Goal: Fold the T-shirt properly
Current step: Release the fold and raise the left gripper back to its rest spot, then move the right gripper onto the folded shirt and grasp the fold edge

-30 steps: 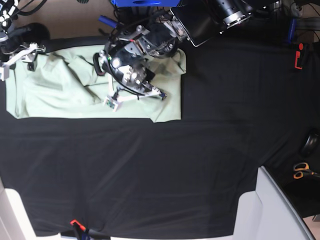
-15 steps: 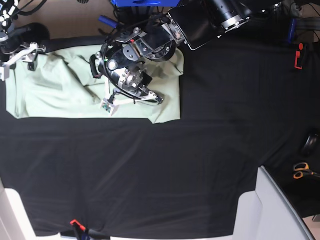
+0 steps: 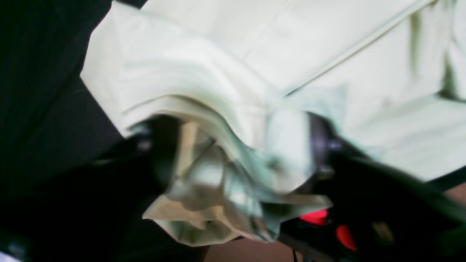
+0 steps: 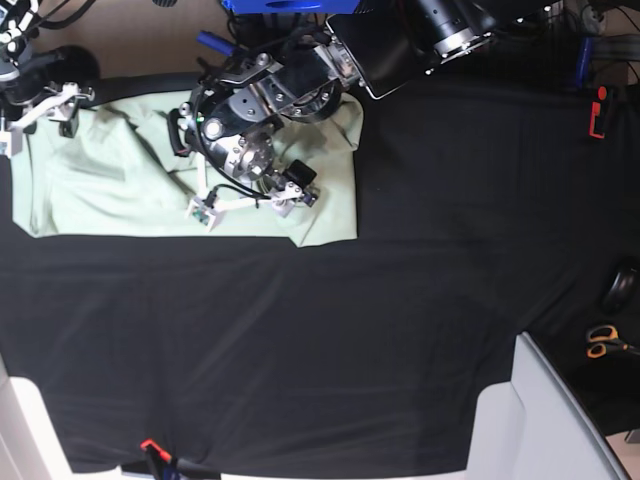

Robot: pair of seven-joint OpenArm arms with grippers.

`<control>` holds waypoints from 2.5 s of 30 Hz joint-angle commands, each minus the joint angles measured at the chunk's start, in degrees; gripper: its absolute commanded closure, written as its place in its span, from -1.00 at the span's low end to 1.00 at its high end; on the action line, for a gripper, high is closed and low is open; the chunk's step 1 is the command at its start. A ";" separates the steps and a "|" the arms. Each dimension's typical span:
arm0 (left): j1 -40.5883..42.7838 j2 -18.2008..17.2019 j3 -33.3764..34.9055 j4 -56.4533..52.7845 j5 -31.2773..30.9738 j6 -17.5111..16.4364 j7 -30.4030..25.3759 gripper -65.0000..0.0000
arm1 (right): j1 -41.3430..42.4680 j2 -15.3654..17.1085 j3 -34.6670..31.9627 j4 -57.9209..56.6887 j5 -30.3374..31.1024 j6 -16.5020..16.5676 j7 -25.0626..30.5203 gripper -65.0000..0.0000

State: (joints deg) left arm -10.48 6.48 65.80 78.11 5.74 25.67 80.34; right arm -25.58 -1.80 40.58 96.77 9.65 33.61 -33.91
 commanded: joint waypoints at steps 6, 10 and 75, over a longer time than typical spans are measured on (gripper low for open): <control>-0.82 1.04 -0.61 11.17 0.55 0.22 -1.43 -0.88 | 0.05 0.53 0.17 0.68 0.59 0.11 1.16 -0.22; -0.90 -0.37 -4.22 18.29 0.55 0.22 -1.35 -0.86 | 0.05 0.62 -0.01 0.77 0.59 0.11 1.16 -0.23; 44.28 -18.57 -77.54 20.05 -28.29 -9.19 -39.50 0.84 | 12.26 -3.78 -69.72 -0.20 -43.10 -0.15 -5.17 1.00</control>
State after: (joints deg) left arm 33.45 -11.57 -11.49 97.38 -22.96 16.29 41.71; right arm -13.78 -4.97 -29.02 95.81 -33.28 33.67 -39.86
